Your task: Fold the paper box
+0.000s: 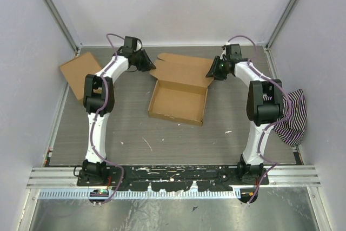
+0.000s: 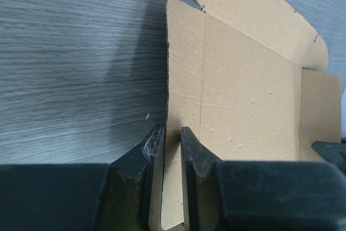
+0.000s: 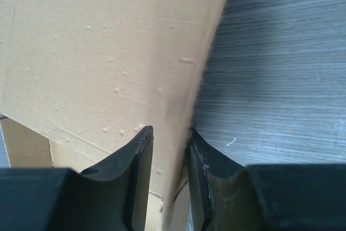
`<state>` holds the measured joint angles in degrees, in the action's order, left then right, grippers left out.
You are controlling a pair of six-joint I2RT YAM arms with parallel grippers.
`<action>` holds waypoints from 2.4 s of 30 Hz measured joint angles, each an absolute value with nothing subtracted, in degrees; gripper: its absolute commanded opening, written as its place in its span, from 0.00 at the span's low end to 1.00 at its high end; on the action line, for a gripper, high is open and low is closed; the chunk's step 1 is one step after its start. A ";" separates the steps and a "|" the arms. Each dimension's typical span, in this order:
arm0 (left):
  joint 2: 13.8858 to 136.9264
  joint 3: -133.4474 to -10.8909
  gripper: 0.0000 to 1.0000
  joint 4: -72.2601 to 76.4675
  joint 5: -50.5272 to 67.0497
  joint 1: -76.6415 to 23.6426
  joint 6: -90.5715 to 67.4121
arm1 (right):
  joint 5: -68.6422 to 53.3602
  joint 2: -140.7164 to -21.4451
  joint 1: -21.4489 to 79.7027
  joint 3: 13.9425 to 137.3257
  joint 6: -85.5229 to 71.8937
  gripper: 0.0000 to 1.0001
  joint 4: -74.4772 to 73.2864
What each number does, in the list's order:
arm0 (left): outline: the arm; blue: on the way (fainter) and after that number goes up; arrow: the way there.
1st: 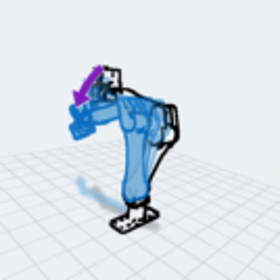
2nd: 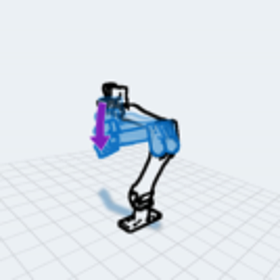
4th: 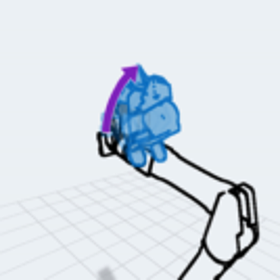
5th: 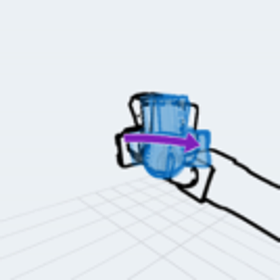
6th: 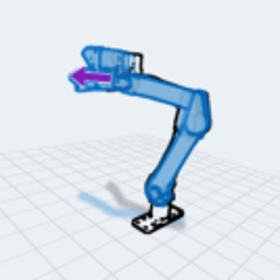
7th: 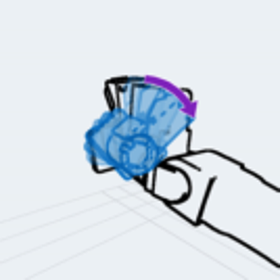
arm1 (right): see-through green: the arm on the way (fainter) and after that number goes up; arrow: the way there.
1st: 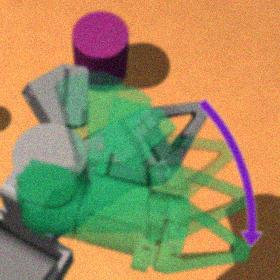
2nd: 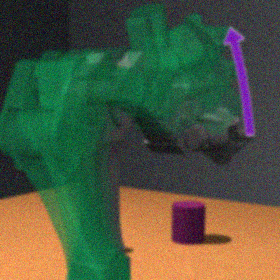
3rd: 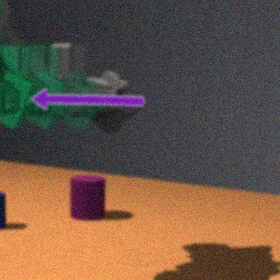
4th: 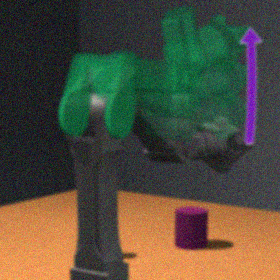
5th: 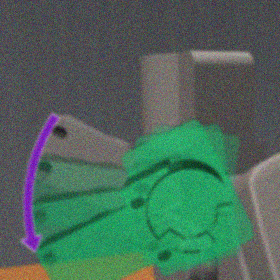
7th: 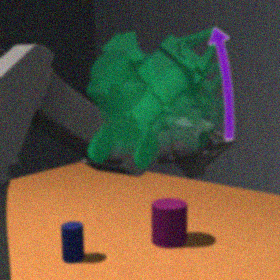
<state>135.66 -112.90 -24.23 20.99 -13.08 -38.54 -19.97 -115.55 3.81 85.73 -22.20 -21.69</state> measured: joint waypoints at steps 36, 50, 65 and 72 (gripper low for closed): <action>120.27 -96.51 0.00 -23.70 -4.16 -22.83 -22.90 | -4.54 -119.37 12.58 97.95 -13.98 0.65 -35.48; 98.08 -55.77 0.00 27.00 -5.17 -23.16 -20.21 | -16.86 -112.31 8.01 97.91 -10.11 0.64 -35.55; 94.54 -37.78 0.00 64.51 -4.86 -25.82 -10.79 | -18.24 -110.93 8.51 104.05 -6.15 0.51 -39.70; 95.81 -36.27 0.00 74.32 -4.64 -27.59 -6.70 | -17.58 -111.04 8.51 105.82 -5.80 0.14 -40.40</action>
